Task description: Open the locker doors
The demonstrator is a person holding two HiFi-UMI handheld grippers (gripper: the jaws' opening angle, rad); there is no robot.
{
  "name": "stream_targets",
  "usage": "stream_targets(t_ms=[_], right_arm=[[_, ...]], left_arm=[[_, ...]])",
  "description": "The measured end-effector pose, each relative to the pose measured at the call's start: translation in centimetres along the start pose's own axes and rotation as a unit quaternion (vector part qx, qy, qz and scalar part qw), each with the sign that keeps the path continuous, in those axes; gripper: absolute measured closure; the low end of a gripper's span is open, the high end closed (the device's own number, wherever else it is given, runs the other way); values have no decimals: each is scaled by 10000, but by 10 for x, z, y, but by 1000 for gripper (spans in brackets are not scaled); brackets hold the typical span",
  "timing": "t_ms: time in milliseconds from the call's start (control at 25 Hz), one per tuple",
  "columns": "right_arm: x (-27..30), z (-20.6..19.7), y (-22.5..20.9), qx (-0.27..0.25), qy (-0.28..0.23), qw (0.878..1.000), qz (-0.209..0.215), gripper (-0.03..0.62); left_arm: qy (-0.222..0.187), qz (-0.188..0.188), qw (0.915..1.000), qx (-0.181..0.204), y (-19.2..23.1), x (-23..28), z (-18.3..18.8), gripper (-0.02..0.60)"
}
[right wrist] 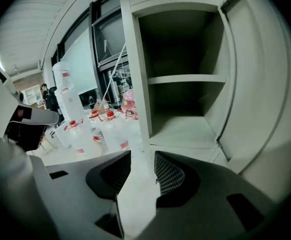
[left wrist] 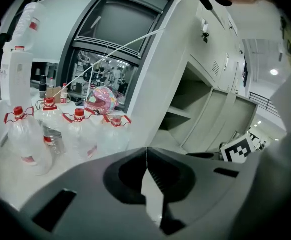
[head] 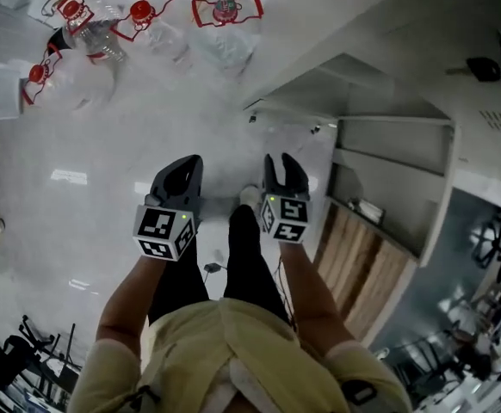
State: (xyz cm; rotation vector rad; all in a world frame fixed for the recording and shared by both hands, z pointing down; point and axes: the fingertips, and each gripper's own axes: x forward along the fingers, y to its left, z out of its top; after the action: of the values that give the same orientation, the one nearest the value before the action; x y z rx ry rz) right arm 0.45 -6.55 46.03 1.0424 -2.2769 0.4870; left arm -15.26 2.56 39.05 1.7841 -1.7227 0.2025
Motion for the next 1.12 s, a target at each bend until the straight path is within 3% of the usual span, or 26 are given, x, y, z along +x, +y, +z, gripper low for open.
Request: stream_targets(t_ms=[320, 880, 1120], right_arm=[[60, -27, 4, 65, 244, 9993, -260, 451], [154, -109, -17, 52, 735, 9968, -298, 451], [199, -137, -33, 277, 827, 9948, -527, 451]], left_arm=[[160, 105, 9998, -33, 59, 31, -25, 577], [430, 535, 9969, -384, 93, 83, -120, 577], [475, 701, 9960, -298, 120, 114, -146, 577]])
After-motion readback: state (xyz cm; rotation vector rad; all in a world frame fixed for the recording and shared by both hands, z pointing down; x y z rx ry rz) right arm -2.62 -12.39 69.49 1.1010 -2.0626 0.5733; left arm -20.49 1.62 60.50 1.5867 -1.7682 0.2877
